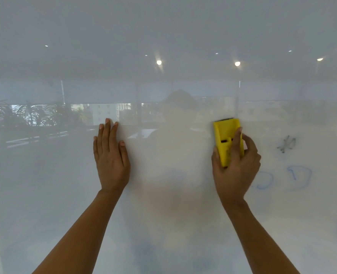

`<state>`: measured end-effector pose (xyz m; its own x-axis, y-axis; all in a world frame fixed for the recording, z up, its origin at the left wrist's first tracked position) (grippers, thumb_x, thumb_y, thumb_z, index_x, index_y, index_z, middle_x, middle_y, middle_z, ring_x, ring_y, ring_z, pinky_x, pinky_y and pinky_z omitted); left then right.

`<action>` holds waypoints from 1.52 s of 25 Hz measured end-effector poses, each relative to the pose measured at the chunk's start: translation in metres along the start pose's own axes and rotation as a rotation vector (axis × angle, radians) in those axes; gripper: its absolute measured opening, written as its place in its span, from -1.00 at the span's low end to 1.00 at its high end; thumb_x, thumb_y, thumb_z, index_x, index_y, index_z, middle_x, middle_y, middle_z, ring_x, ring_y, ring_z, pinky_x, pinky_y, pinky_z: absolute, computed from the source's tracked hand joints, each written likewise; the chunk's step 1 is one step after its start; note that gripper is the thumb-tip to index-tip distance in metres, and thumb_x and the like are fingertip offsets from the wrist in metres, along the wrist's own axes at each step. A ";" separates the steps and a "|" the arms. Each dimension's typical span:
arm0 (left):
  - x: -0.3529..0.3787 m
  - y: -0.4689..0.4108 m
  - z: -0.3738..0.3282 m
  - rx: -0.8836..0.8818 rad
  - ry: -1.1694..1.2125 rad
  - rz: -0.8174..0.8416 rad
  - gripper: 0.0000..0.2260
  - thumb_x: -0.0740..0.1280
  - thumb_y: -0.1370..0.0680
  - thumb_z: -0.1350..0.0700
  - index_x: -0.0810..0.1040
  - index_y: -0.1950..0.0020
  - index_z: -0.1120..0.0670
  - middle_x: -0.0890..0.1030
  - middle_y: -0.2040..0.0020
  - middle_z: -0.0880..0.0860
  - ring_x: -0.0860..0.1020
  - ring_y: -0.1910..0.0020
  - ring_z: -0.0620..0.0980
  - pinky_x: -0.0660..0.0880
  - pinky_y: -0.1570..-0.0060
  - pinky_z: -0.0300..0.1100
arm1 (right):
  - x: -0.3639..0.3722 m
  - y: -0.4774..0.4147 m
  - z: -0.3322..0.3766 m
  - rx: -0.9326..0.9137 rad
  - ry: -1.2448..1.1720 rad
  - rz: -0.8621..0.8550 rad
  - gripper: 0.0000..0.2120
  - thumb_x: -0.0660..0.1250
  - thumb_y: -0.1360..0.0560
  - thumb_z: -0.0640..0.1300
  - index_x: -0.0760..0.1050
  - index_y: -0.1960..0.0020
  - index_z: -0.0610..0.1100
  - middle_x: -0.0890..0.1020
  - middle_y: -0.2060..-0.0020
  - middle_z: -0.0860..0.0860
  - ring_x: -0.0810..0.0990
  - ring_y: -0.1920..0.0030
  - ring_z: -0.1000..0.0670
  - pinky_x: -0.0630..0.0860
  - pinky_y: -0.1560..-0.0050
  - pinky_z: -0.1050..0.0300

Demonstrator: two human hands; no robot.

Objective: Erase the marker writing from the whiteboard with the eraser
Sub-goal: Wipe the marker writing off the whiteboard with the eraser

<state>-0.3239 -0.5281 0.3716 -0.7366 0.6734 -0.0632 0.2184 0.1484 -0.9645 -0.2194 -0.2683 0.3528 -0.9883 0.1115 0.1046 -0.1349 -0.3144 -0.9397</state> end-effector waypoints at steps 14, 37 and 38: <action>0.013 0.008 -0.018 -0.119 -0.056 -0.043 -0.57 0.00 -0.63 0.14 0.12 -0.52 0.07 0.13 -0.55 0.05 0.05 -0.54 -0.01 -0.03 -0.50 -0.06 | -0.012 0.035 -0.035 -0.127 0.026 0.120 -0.46 0.22 -0.52 0.02 0.24 -0.41 -0.21 0.49 -0.19 -0.30 0.52 0.03 -0.29 0.43 0.09 -0.06; 0.073 0.028 -0.120 0.251 -0.086 0.015 -0.58 -0.10 -0.65 0.08 0.14 -0.52 0.08 0.16 -0.53 0.06 0.09 -0.53 0.01 -0.05 -0.52 -0.09 | -0.003 0.062 -0.021 -0.401 0.007 0.171 -0.47 0.19 -0.50 0.08 0.27 -0.40 -0.11 0.38 -0.24 -0.10 0.43 0.06 -0.14 0.33 0.16 0.03; 0.073 0.029 -0.120 0.255 -0.085 0.013 -0.58 -0.09 -0.65 0.09 0.14 -0.52 0.08 0.16 -0.53 0.05 0.09 -0.53 0.01 -0.05 -0.52 -0.09 | -0.005 0.068 -0.028 -0.488 0.005 0.201 -0.50 0.17 -0.52 0.08 0.28 -0.40 -0.10 0.39 -0.24 -0.08 0.46 0.08 -0.14 0.34 0.17 0.04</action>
<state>-0.2946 -0.3880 0.3700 -0.7885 0.6088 -0.0874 0.0680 -0.0549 -0.9962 -0.2218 -0.2637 0.2793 -0.9906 0.0994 -0.0936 0.1074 0.1451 -0.9836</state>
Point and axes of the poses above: each hand's wrist, its own y-axis away from the middle knuckle, its own x-axis out of the palm, z = x × y, the point moved 4 cm from there along -y, towards the middle knuckle
